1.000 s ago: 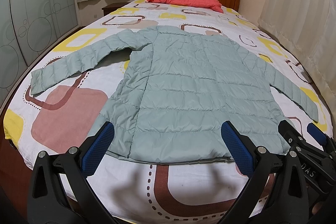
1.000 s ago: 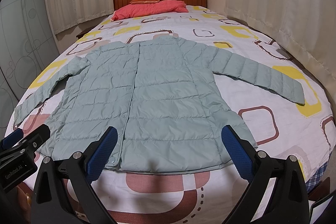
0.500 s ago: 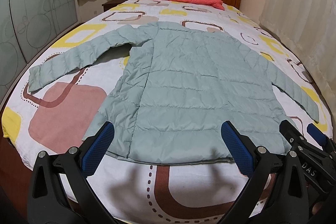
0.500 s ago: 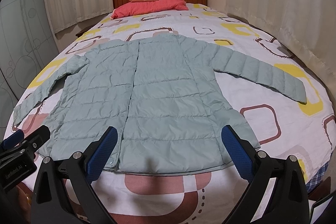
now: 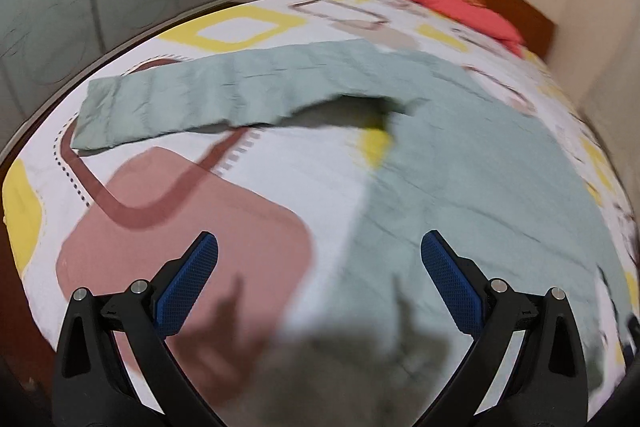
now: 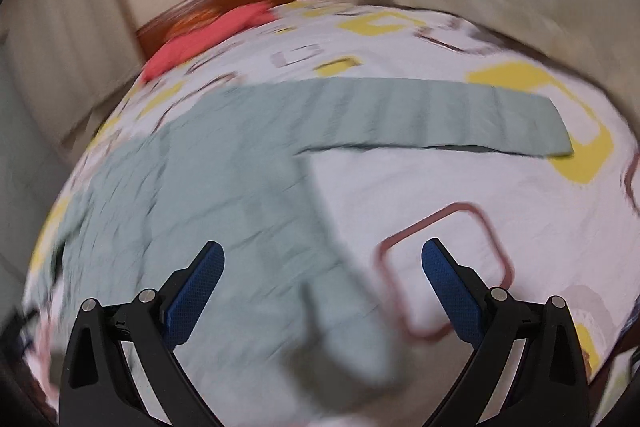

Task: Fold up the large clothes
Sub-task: 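Move the right gripper to the cuff of the sleeve nearest it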

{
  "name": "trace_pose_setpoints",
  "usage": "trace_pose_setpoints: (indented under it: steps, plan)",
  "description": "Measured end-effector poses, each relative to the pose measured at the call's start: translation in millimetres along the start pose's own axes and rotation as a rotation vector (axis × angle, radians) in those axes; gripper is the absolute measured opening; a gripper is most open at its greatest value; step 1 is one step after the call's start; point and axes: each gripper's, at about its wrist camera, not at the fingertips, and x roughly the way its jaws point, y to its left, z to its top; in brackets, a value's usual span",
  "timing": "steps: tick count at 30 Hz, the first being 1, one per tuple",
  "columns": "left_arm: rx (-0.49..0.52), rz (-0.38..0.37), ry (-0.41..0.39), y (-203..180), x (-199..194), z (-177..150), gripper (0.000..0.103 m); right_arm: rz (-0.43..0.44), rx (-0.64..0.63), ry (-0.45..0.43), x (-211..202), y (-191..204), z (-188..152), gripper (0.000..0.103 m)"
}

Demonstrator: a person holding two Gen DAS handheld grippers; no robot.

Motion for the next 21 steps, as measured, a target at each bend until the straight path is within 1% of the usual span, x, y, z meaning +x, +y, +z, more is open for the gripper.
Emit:
trace_pose_setpoints:
  steps: [2, 4, 5, 6, 8, 10, 11, 12, 15, 17, 21]
  plan:
    - [-0.035, 0.016, 0.005, 11.7, 16.9, 7.8, 0.101, -0.007, 0.082, -0.003, 12.9, -27.3, 12.2, 0.098]
    - [-0.074, 0.040, 0.018, 23.8, 35.3, 14.4, 0.101, 0.007, 0.198, -0.003, 29.9, -64.9, 25.2, 0.098]
    - [-0.095, 0.042, 0.024, 29.3, 42.1, 16.5, 0.101, 0.011, 0.233, 0.002, 34.9, -73.7, 28.4, 0.098]
    - [-0.120, 0.044, 0.035, 35.1, 49.3, 18.2, 0.101, 0.023, 0.295, 0.003, 42.5, -91.9, 33.1, 0.098]
    - [-0.152, 0.047, 0.048, 43.3, 58.9, 20.2, 0.101, 0.045, 0.368, -0.006, 51.5, -110.8, 37.7, 0.097]
    - [-0.159, 0.057, 0.018, 48.1, 61.0, 21.8, 0.101, 0.059, 0.430, -0.003, 61.2, -126.9, 40.7, 0.083]
    - [-0.147, 0.074, 0.005, 47.9, 61.0, 22.5, 0.101, 0.070, 0.462, 0.002, 66.5, -134.3, 41.6, 0.068]
    - [-0.144, 0.079, 0.000, 48.6, 62.5, 23.1, 0.101, 0.074, 0.493, 0.013, 71.7, -141.2, 41.9, 0.065]
    - [-0.149, 0.075, -0.021, 49.4, 61.3, 20.4, 0.101, 0.114, 0.598, 0.009, 83.5, -161.5, 39.3, 0.065]
    - [-0.151, 0.072, -0.031, 51.9, 63.6, 20.9, 0.101, 0.149, 0.637, -0.033, 84.4, -167.0, 40.6, 0.065]
    - [-0.162, 0.093, -0.039, 55.5, 68.5, 29.1, 0.101, 0.142, 0.690, -0.110, 84.7, -180.9, 47.4, 0.065]
